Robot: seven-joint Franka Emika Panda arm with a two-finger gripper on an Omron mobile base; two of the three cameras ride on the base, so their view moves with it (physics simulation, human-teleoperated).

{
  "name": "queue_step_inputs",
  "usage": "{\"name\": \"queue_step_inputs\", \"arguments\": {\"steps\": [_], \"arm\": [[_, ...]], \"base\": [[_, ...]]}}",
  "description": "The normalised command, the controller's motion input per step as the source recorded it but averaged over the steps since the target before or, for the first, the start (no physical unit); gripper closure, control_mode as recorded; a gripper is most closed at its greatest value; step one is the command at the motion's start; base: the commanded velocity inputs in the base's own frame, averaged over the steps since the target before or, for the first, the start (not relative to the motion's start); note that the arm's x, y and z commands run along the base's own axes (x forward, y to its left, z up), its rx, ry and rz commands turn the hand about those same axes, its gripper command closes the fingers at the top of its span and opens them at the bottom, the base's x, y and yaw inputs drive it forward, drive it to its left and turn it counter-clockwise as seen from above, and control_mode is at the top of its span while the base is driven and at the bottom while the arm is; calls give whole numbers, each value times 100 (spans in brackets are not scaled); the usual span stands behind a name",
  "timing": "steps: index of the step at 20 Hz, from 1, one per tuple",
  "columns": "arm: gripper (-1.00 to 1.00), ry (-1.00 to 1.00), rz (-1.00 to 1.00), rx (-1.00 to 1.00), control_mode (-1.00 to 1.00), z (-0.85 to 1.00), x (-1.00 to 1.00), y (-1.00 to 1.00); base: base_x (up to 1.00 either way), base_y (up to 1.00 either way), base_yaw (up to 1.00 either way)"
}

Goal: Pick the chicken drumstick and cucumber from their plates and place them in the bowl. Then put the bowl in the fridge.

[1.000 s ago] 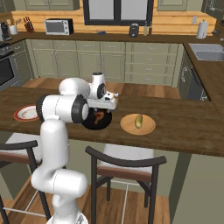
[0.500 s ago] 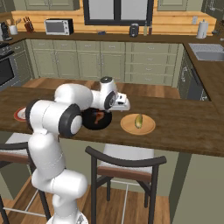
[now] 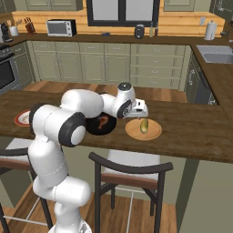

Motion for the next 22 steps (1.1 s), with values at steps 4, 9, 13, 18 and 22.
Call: {"name": "queue_step_inputs", "arguments": {"steps": [4, 9, 13, 18, 22], "arm": [[-100, 21, 0, 0, -100, -4, 43, -37], [-100, 11, -1, 0, -100, -19, 15, -29], [-100, 19, 0, 0, -100, -8, 16, 0], [-100, 15, 0, 0, -100, -33, 18, -2], [-100, 1, 0, 0, -100, -40, 4, -16]], "base": [[0, 0, 0], [0, 0, 0], [0, 0, 0], [0, 0, 0], [0, 0, 0]]}}
